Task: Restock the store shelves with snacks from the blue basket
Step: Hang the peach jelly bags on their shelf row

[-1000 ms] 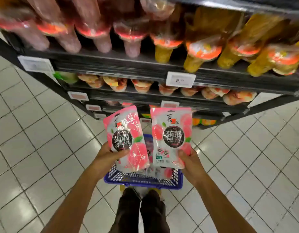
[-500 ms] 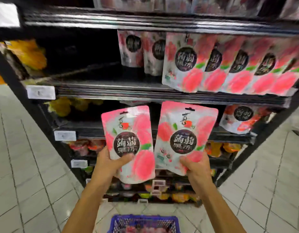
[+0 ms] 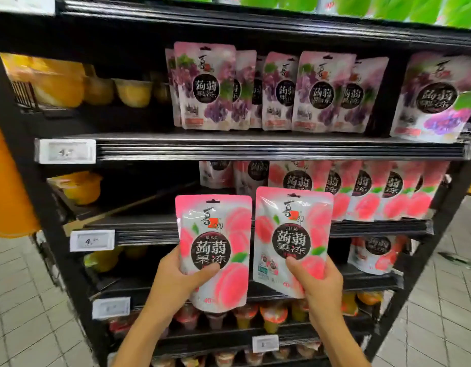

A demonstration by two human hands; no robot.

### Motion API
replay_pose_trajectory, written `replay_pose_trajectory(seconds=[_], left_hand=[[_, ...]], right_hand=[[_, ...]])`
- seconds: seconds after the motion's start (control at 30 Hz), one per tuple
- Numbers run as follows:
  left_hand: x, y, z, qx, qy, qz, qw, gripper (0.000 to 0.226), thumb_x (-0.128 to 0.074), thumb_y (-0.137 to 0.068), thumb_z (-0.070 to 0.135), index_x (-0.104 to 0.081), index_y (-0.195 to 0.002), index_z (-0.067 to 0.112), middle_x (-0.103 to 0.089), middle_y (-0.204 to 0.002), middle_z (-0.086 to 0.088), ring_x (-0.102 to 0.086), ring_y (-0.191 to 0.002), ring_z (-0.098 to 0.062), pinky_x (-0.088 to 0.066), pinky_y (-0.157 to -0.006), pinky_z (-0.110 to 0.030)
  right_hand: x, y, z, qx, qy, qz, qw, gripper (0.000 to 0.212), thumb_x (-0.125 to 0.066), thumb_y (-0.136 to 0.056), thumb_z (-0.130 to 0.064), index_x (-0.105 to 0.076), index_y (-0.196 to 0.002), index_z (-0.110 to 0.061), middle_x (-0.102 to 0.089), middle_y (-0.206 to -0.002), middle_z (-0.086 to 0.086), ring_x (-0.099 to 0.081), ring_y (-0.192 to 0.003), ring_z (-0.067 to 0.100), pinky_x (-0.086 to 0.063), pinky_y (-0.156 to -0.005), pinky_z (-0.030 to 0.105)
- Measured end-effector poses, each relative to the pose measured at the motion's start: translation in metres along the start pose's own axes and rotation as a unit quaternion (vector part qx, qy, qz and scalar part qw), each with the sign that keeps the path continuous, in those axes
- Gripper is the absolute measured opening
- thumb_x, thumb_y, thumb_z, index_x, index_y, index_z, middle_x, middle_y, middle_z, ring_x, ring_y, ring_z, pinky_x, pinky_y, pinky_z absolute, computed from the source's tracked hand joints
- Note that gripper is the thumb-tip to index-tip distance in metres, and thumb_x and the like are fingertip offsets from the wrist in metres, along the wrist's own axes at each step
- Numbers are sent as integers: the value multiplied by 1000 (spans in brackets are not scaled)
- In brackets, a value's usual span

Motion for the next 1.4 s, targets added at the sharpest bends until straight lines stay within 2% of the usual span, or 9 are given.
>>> replay_pose_trajectory(seconds=[0.23, 0.63, 0.8, 0.9, 0.97, 1.07, 1.17, 1.27, 1.4], left_hand=[[6, -18, 4, -17, -19, -26, 999, 53, -92, -54, 40, -69, -101, 28, -77, -99, 1, -74, -88, -16, -59, -66, -25], [-4, -22, 8, -23, -12, -10, 1000, 48, -89, -50, 46, -68, -93, 41, -77, -99, 3, -74, -88, -15, -59, -66, -23], [-8, -23, 3, -20, -20, -5, 1000, 58, -90, -52, 44, -68, -102, 28, -77, -99, 1, -74, -90, -16, -59, -68, -24], [-10, -23, 0, -14, -32, 0, 999, 54, -93, -58, 35, -67, -104, 24, -77, -100, 1, -74, -90, -17, -59, -68, -25], [-11, -23, -1, -10, -30, 7, 999, 51, -93, -60, 32, -67, -103, 24, -77, -99, 1, -74, -90, -16, -60, -67, -26], [-13, -22, -2, -6, -25, 10, 1000, 55, -90, -54, 40, -68, -102, 24, -77, -99, 0, -74, -89, -17, -60, -69, -29], [-14, -23, -3, -6, -25, 5, 1000, 58, -89, -53, 43, -68, -102, 23, -77, -99, -1, -74, -91, -19, -61, -72, -33], [-13, -25, -4, -7, -28, 5, 1000, 52, -89, -53, 43, -69, -99, 29, -77, -100, -1, -74, -90, -18, -61, -70, -31], [-12, -26, -9, -3, -23, 12, 1000, 55, -89, -52, 42, -68, -101, 27, -77, -99, 0, -74, -89, -17, -60, -68, -26]], right_hand=[[-25, -15, -18, 22, 6, 14, 1000, 35, -91, -58, -46, -71, -82, -30, -75, -83, -5, -70, -77, 3, -54, -64, 16], [-62, -64, -25, 0, 14, -31, 999, 37, -88, -64, -44, -73, -89, -21, -76, -91, 1, -70, -93, 22, -57, -84, 40], [-77, -82, -28, 4, 21, -39, 999, 57, -86, -60, -55, -67, -96, -16, -74, -94, -6, -67, -95, 10, -52, -82, 29], [-85, -93, -23, -4, 42, -44, 998, 70, -84, -63, -58, -58, -109, -13, -63, -117, -5, -56, -113, 10, -48, -101, 38], [-90, -97, -23, 0, 60, -38, 998, 89, -83, -64, -58, -51, -134, -14, -54, -135, -6, -45, -126, 7, -39, -107, 34], [-96, -99, -33, 43, 75, -33, 996, 86, -82, -64, -59, -49, -134, -23, -55, -119, -33, -47, -113, -13, -36, -98, 16], [-101, -100, -34, 40, 86, -29, 995, 103, -79, -60, -69, -50, -136, -7, -61, -125, -8, -51, -123, 10, -42, -105, 30], [-103, -97, -35, 59, 104, -44, 992, 84, -77, -63, -68, -53, -123, -15, -63, -114, -11, -53, -113, 5, -43, -98, 30], [-97, -95, -28, 77, 149, -91, 982, 68, -73, -77, -58, -53, -122, -10, -66, -114, 6, -60, -109, 20, -49, -94, 39]])
Point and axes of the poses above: each hand's wrist, its own y-axis away from the middle knuckle, its own x-axis out of the back of the hand, z = x × y, the point moved 10 cm from there along -y, towards the middle knuckle
